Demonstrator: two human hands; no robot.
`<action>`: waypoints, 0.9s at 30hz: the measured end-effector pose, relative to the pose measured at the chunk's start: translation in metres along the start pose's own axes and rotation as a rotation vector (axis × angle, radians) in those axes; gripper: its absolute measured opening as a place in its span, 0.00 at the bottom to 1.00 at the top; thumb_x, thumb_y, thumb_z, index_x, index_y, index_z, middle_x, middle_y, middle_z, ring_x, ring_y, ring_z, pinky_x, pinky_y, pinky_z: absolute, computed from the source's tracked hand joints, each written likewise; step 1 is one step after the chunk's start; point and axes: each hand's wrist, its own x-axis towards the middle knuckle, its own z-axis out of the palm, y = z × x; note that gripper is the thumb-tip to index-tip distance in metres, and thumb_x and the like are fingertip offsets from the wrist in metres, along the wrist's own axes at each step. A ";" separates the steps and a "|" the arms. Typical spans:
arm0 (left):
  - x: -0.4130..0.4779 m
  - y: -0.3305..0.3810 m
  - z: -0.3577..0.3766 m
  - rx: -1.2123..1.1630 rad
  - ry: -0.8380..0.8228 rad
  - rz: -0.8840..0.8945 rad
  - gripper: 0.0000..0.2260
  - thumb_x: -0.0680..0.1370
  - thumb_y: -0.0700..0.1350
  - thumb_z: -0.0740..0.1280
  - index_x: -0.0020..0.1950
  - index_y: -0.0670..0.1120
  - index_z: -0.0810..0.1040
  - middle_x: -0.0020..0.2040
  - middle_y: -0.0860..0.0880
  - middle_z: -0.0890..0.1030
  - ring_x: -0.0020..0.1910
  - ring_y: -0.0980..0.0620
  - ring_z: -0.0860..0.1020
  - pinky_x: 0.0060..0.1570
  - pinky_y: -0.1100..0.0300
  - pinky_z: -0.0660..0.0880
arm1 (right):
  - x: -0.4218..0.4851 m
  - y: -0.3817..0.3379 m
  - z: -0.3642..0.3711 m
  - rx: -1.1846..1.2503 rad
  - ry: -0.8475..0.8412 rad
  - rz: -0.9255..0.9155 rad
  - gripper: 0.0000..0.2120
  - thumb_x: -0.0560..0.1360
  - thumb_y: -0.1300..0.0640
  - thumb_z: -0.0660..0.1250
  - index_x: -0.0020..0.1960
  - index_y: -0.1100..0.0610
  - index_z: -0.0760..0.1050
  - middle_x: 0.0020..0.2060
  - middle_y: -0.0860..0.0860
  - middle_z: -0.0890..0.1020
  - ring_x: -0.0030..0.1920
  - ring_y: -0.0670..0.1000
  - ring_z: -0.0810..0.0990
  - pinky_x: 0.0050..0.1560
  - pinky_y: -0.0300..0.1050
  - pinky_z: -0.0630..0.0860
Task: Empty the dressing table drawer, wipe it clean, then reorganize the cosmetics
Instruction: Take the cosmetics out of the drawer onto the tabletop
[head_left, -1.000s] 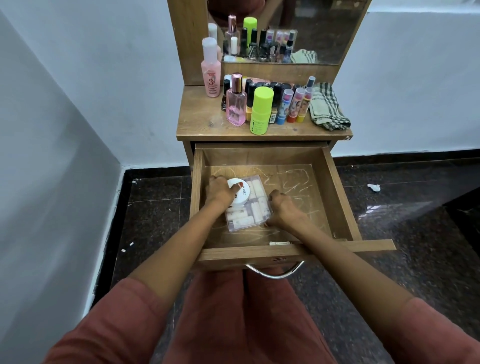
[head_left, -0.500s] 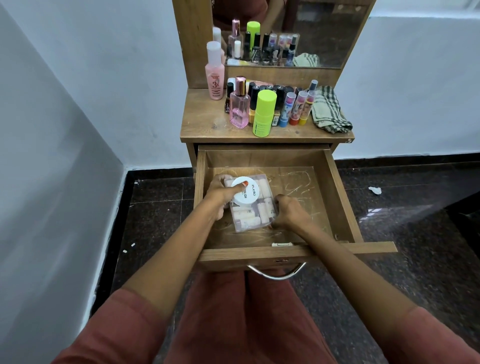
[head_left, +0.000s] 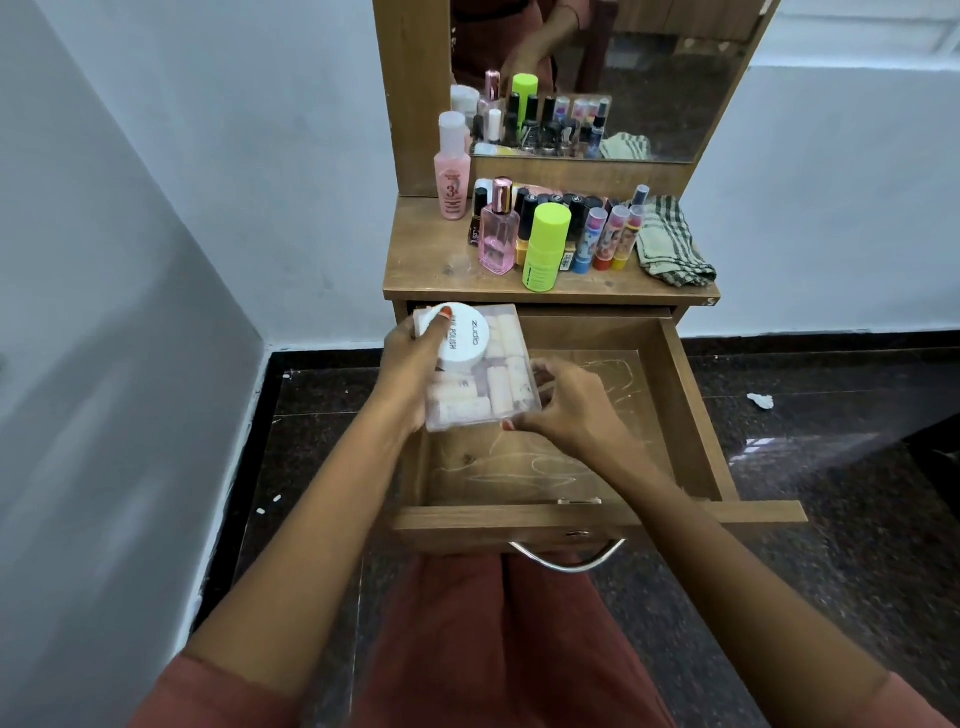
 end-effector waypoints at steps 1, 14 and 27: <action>0.001 0.004 -0.003 0.029 0.028 0.052 0.13 0.79 0.46 0.62 0.60 0.43 0.74 0.49 0.47 0.78 0.45 0.52 0.77 0.41 0.60 0.74 | 0.002 -0.007 0.001 0.011 0.012 -0.019 0.30 0.63 0.59 0.77 0.62 0.62 0.71 0.57 0.57 0.79 0.53 0.53 0.78 0.48 0.43 0.74; 0.058 0.049 -0.026 0.167 0.165 0.166 0.16 0.78 0.49 0.62 0.62 0.42 0.74 0.59 0.44 0.79 0.53 0.48 0.77 0.50 0.55 0.76 | 0.066 -0.053 0.026 0.144 0.135 -0.079 0.21 0.68 0.64 0.73 0.59 0.66 0.75 0.52 0.59 0.82 0.43 0.46 0.75 0.30 0.26 0.70; 0.108 0.067 -0.014 0.331 0.126 0.199 0.17 0.78 0.49 0.61 0.65 0.44 0.73 0.62 0.47 0.77 0.56 0.50 0.76 0.47 0.62 0.74 | 0.105 -0.056 0.043 -0.322 0.377 -0.224 0.11 0.76 0.62 0.63 0.56 0.64 0.75 0.60 0.60 0.74 0.59 0.58 0.73 0.54 0.51 0.76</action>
